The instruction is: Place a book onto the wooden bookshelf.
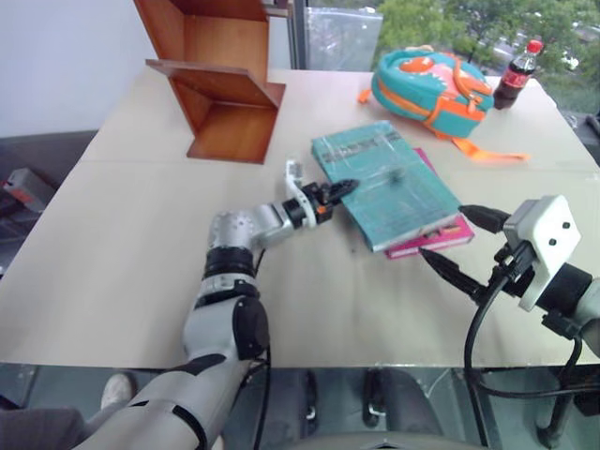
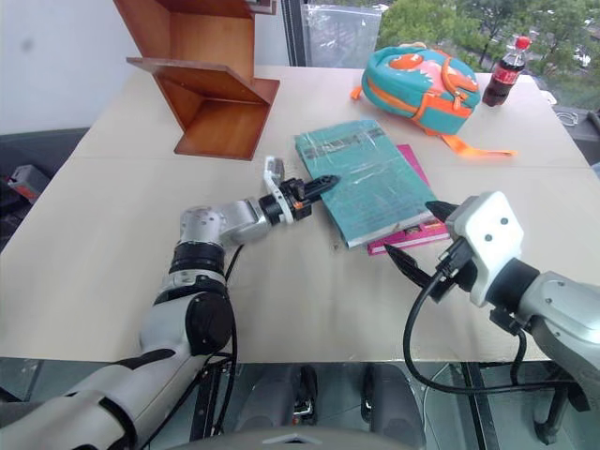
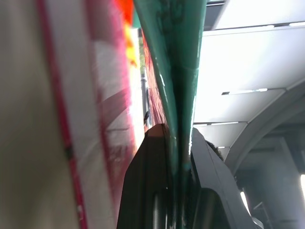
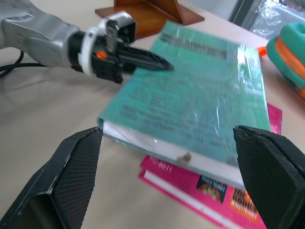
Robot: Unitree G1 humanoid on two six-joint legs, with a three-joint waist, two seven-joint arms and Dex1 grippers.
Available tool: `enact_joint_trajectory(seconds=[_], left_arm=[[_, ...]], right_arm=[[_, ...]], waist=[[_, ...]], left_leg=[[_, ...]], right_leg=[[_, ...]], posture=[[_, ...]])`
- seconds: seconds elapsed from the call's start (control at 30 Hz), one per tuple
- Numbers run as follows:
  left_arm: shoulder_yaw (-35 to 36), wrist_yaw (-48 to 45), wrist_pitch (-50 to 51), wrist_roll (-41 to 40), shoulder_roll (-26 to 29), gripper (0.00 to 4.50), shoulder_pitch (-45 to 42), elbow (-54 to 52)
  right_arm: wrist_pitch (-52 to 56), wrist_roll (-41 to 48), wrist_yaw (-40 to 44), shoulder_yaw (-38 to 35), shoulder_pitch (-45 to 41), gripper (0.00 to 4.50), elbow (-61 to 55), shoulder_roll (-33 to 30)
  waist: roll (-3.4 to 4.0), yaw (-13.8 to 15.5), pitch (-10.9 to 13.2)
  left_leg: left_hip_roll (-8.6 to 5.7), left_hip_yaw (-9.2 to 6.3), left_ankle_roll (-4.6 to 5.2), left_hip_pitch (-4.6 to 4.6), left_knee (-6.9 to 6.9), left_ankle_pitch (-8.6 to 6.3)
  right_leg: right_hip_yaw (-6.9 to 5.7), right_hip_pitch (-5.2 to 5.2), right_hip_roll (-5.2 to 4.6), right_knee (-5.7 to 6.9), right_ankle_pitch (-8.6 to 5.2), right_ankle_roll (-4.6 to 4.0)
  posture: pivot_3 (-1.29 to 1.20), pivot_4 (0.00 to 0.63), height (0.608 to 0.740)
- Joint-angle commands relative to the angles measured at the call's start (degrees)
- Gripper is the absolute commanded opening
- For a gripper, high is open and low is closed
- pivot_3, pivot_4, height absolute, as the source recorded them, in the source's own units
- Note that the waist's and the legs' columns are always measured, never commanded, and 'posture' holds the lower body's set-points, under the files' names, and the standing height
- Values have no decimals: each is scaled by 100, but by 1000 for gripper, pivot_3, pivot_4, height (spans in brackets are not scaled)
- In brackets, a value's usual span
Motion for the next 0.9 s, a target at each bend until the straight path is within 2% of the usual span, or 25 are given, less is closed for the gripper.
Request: enact_joint_trajectory(seconds=[0.03, 0.13, 0.23, 0.3, 0.43, 0.63, 0.77, 0.9], left_arm=[[-531, -557, -56, -104, 192, 96, -2, -1397], [-1188, -1073, -495, 183, 484, 96, 1, -2390], [-2211, -1989, -2233, 1353, 1101, 96, -162, -3306], [-2673, -2439, -3677, 2250, 1430, 96, -401, -3233], [-3231, -2732, -6980, 4129, 2121, 96, -1128, -2211], [-3722, -2324, -9383, 5884, 2975, 96, -2346, -158], [-4499, -1839, -9669, 7454, 3696, 96, -3315, 1393], [-5032, -1645, -9427, 8282, 3918, 96, -3906, 2482]], right_arm=[[-157, -5, 25, -35, -117, 4500, 31, -64], [-243, 16, 77, 24, -297, 4500, 174, -33], [-491, -15, 326, -59, -257, 4500, 327, 17], [-671, -133, 471, 23, -278, 4500, 479, 35], [-1029, -421, 682, 345, -429, 4500, 778, 122], [-1322, -752, 796, 753, -645, 4500, 1030, 321], [-1445, -919, 834, 963, -771, 4500, 1135, 447], [-1512, -1059, 829, 1051, -935, 4500, 1216, 538]], waist=[[-1, 4, 1], [-2, 7, 2], [-1, 6, 1], [0, 7, 1], [0, 5, 1], [0, 2, 2], [-8, -3, 7], [-9, -2, 8]], left_leg=[[-1, -1, 0, -1, 0, 0], [-2, 0, -1, -3, 0, 0], [-4, 2, -1, -1, -1, 0], [-4, 7, -2, 3, -1, 0], [-3, 12, -1, 4, -1, 0], [0, 12, 4, -4, -5, -3], [-2, 19, 9, -22, -8, -5], [-2, 35, 11, -59, -7, -6]], right_leg=[[-1, 0, -1, -2, 0, -1], [-2, 1, -1, -4, 2, -2], [-10, 1, -1, -5, 2, -3], [-10, 2, 1, -4, 2, -4], [-8, 1, 2, -6, 2, -4], [-8, -7, 4, -10, 2, -4], [-8, -24, 5, -11, 0, 0], [5, -70, 5, -5, -10, 19]], posture=[[0, 150, 740], [0, 150, 740], [0, 150, 740], [0, 150, 740], [0, 150, 740], [0, 150, 740], [0, 150, 740], [0, 150, 740]])
